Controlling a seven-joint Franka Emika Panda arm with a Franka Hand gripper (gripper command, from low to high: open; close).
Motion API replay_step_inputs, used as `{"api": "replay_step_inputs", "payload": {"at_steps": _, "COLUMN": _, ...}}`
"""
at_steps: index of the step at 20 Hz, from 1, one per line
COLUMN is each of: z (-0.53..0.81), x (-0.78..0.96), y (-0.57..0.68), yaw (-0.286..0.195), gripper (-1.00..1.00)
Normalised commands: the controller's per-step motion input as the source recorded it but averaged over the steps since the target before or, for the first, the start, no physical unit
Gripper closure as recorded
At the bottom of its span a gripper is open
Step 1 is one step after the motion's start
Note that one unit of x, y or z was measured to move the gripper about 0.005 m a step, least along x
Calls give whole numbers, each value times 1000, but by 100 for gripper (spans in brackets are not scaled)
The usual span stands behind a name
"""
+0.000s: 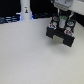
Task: Open the kcup holder, insert the kcup into the holder, and close the kcup holder
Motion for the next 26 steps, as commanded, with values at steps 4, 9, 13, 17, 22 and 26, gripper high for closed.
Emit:
{"api": "replay_step_inputs", "payload": {"at_steps": 4, "z": -263, "x": 2, "y": -37, "yaw": -8, "gripper": 100}}
{"api": "replay_step_inputs", "payload": {"at_steps": 9, "z": -328, "x": 10, "y": 14, "yaw": 0, "gripper": 100}}
{"api": "replay_step_inputs", "payload": {"at_steps": 13, "z": -121, "x": 55, "y": 93, "yaw": 34, "gripper": -100}}
{"api": "replay_step_inputs", "payload": {"at_steps": 17, "z": 261, "x": 137, "y": 39, "yaw": 77, "gripper": -100}}
{"api": "replay_step_inputs", "payload": {"at_steps": 22, "z": 382, "x": 156, "y": -20, "yaw": 79, "gripper": -100}}
{"api": "replay_step_inputs", "payload": {"at_steps": 26, "z": 445, "x": 248, "y": -185, "yaw": 75, "gripper": -100}}
